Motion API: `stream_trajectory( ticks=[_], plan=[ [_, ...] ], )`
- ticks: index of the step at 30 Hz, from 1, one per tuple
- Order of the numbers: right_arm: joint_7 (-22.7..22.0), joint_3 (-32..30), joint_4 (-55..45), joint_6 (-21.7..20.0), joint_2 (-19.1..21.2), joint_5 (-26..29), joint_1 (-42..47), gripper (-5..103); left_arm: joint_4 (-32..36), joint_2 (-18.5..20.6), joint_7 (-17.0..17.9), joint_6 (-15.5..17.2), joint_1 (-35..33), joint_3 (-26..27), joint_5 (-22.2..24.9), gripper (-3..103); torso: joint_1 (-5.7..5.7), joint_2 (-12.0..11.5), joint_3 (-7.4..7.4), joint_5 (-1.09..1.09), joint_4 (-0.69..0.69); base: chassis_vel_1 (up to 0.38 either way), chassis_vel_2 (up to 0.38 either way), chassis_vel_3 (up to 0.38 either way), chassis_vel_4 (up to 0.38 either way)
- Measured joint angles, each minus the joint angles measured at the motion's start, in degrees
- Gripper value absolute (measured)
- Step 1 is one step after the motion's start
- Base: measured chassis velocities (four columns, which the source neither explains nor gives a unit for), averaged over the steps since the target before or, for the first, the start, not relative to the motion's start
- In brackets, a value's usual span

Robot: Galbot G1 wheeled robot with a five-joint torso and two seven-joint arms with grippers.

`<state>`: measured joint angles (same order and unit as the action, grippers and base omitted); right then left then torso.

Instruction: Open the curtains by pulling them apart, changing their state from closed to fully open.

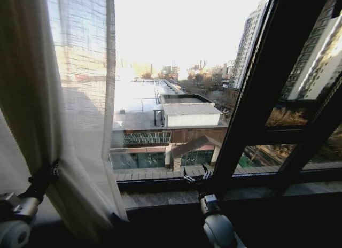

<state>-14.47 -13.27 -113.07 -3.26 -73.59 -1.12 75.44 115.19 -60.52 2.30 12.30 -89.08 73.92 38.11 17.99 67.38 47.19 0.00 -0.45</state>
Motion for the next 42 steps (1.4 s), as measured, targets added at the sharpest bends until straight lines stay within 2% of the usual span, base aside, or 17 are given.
stream_trajectory(
  ticks=[3, 6, 7, 8, 9, 11, 15, 18, 19, 22, 23, 26, 27, 32, 34, 36, 42],
  plan=[
    [0.11, 0.45, 0.78, 0.02, -0.27, -0.09, -0.55, 100, -3.27, 0.62, 2.71, 0.17, 0.35, 4.52, -0.40, 0, 0.00, 0.00, 0.00, 0.00, 0.02, 0.000, 0.000, 0.000, 0.000],
    [0.20, 1.03, 1.68, 0.08, -0.56, -0.15, -1.17, 100, -8.73, 1.93, 10.86, 0.12, 0.92, 8.87, -2.81, 0, -0.01, 0.00, -0.01, 0.00, 0.02, 0.000, 0.000, 0.000, 0.000],
    [0.20, 1.03, 1.68, 0.08, -0.56, -0.15, -1.17, 100, -8.73, 1.93, 10.86, 0.12, 0.92, 8.87, -2.81, 0, -0.01, 0.00, -0.01, 0.00, 0.02, 0.000, 0.000, 0.000, 0.000],
    [0.23, 1.23, 1.90, 0.09, -0.60, -0.15, -1.30, 100, -9.89, 2.30, 14.58, 0.13, 1.15, 9.16, -3.73, 0, -0.01, 0.00, -0.01, 0.00, 0.04, 0.000, 0.000, 0.000, 0.000],
    [0.29, 1.65, 2.36, 0.13, -0.65, -0.15, -1.57, 100, -11.49, 2.75, 21.84, 0.55, 1.69, 9.09, -5.36, 0, -0.01, 0.00, 0.00, 0.00, 0.03, 0.000, 0.000, 0.000, 0.000],
    [0.35, 2.14, 2.81, 0.17, -0.78, -0.15, -1.94, 100, -11.75, 2.38, 27.30, 1.69, 2.23, 8.61, -6.63, 11, 0.00, 0.00, 0.00, -0.01, 0.01, 0.000, 0.000, 0.000, 0.000],
    [0.38, 2.47, 3.03, 0.20, -0.92, -0.15, -2.21, 100, -9.85, 1.06, 30.34, 4.03, 2.87, 7.27, -7.11, 22, 0.00, 0.00, 0.00, -0.01, 0.02, 0.000, 0.000, 0.000, 0.000],
    [0.38, 2.48, 3.03, 0.21, -0.82, -0.15, -2.19, 100, -8.52, 0.44, 30.24, 4.65, 2.70, 6.49, -7.41, 32, 0.00, 0.00, 0.00, 0.00, 0.00, 0.000, 0.000, 0.000, 0.000],
    [0.39, 2.42, 2.99, 0.22, -0.72, -0.14, -2.10, 100, -7.43, -0.04, 29.12, 4.83, 2.29, 6.02, -7.60, 38, -0.01, 0.00, 0.00, 0.01, 0.00, 0.000, 0.000, 0.000, 0.000],
    [0.39, 2.07, 2.58, 0.26, -0.50, -0.10, -1.68, 100, -2.48, -2.13, 19.11, 4.49, -0.68, 5.12, -6.88, 49, 0.00, 0.00, 0.00, 0.01, 0.00, 0.000, 0.000, 0.000, 0.000],
    [0.39, 2.07, 2.58, 0.26, -0.50, -0.10, -1.68, 100, -2.48, -2.13, 19.11, 4.49, -0.68, 5.12, -6.88, 49, 0.00, 0.00, 0.00, 0.01, 0.00, 0.000, 0.000, 0.000, 0.000],
    [0.38, 1.69, 1.96, 0.26, -0.48, -0.06, -1.15, 100, 2.58, -4.18, 6.04, 3.32, -3.64, 3.50, -6.12, 65, -0.01, 0.00, 0.00, 0.02, 0.05, 0.000, 0.000, 0.000, 0.000],
    [0.33, 1.42, 1.60, 0.26, -0.50, 0.02, -0.87, 100, 4.31, -4.70, 2.57, 3.01, -4.18, 2.44, -6.06, 65, -0.01, 0.01, 0.00, 0.03, 0.01, 0.000, 0.000, 0.000, 0.000],
    [-0.16, 1.11, 0.66, -0.20, -0.28, 1.12, -0.81, 100, 9.91, -7.07, -3.86, 0.98, -5.51, -2.46, -5.59, 86, -0.01, 0.00, 0.00, 0.03, 0.01, 0.000, 0.000, 0.000, 0.000],
    [-0.54, 1.05, 0.28, -0.92, -0.11, 1.66, -0.86, 100, 10.76, -7.60, -5.37, 0.19, -5.73, -3.68, -5.63, 86, -0.01, 0.00, 0.00, 0.04, 0.01, 0.000, 0.000, 0.000, 0.000],
    [-1.54, 0.85, -0.59, -2.16, 0.29, 3.51, -0.93, 100, 12.07, -8.85, -9.02, -2.21, -6.43, -6.73, -6.24, 97, 0.00, 0.00, 0.00, 0.03, 0.01, 0.000, 0.000, 0.000, 0.000],
    [-2.11, -0.10, -1.74, -3.34, 0.54, 5.04, -0.68, 100, 12.70, -11.04, -11.48, -6.29, -6.76, -11.31, -8.00, 100, -0.01, 0.00, 0.00, 0.02, 0.01, 0.000, 0.000, 0.000, 0.000]
  ],
)
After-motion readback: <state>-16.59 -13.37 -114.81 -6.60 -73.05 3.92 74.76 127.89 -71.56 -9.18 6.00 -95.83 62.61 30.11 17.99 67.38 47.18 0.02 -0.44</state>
